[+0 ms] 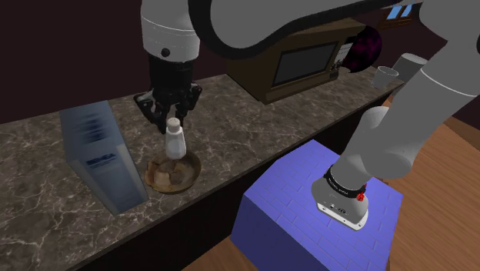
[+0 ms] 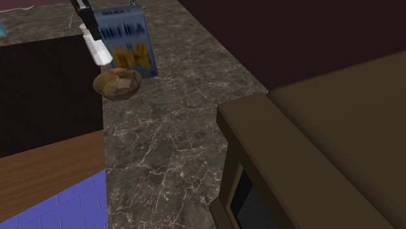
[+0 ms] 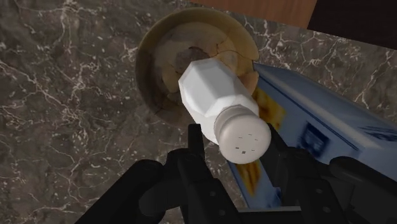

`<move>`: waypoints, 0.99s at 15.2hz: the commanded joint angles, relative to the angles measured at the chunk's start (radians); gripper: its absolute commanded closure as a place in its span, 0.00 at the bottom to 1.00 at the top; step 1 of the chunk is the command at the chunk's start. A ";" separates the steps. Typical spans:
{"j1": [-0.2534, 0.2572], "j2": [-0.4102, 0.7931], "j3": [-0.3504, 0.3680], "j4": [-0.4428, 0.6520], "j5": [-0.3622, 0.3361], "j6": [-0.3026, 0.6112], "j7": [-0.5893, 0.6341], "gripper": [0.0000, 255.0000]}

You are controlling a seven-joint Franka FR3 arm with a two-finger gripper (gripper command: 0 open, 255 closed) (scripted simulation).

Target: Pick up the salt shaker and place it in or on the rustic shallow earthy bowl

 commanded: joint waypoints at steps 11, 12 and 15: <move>0.004 0.031 0.007 -0.120 -0.011 0.149 0.005 1.00; 0.004 0.031 0.007 -0.119 -0.011 0.149 0.005 1.00; 0.004 0.031 0.007 -0.119 -0.011 0.149 0.006 1.00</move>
